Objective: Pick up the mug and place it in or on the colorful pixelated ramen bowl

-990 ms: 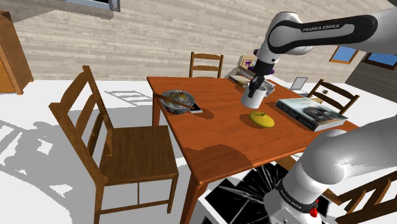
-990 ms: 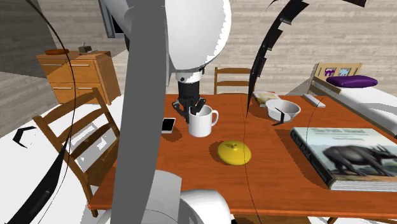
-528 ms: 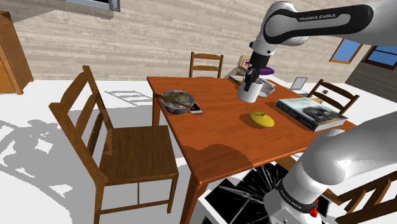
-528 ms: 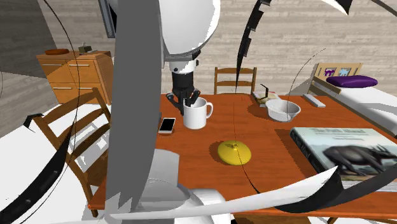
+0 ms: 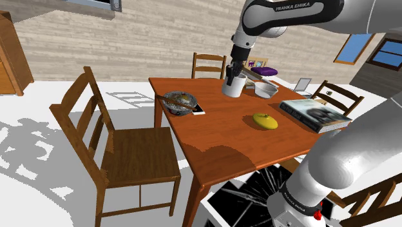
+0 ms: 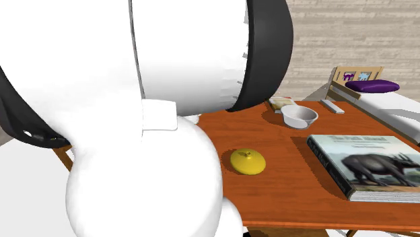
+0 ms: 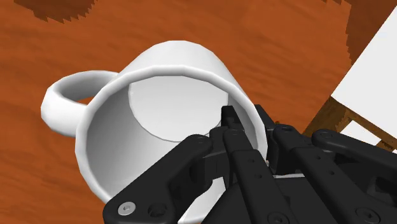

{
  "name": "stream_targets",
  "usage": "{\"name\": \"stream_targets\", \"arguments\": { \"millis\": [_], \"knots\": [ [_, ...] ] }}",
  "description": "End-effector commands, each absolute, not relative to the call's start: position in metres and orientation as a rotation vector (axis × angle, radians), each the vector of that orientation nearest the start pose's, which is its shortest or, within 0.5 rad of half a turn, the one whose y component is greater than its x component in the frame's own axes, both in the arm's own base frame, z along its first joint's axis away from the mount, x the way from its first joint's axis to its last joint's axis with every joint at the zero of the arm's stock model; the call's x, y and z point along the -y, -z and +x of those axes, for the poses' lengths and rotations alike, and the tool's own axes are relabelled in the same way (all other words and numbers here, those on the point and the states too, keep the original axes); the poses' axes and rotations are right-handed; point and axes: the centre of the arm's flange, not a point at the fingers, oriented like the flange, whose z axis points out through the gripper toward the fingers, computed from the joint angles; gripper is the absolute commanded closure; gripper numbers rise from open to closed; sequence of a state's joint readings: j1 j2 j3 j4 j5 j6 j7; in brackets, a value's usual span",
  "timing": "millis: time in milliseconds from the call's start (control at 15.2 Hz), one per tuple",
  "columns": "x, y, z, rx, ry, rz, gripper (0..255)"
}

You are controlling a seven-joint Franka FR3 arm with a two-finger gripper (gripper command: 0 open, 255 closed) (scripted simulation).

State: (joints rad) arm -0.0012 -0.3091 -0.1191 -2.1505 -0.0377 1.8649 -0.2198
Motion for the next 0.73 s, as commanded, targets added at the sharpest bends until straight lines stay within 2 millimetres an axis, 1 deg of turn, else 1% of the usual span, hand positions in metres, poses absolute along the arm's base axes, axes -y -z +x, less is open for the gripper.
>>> {"name": "stream_targets", "arguments": {
  "millis": [0,660],
  "knots": [
    [0.047,-0.53,0.483,0.181,0.034,-3.139,255],
    [-0.03,-0.538,0.591,0.181,0.034,-3.139,255]
  ]
}}
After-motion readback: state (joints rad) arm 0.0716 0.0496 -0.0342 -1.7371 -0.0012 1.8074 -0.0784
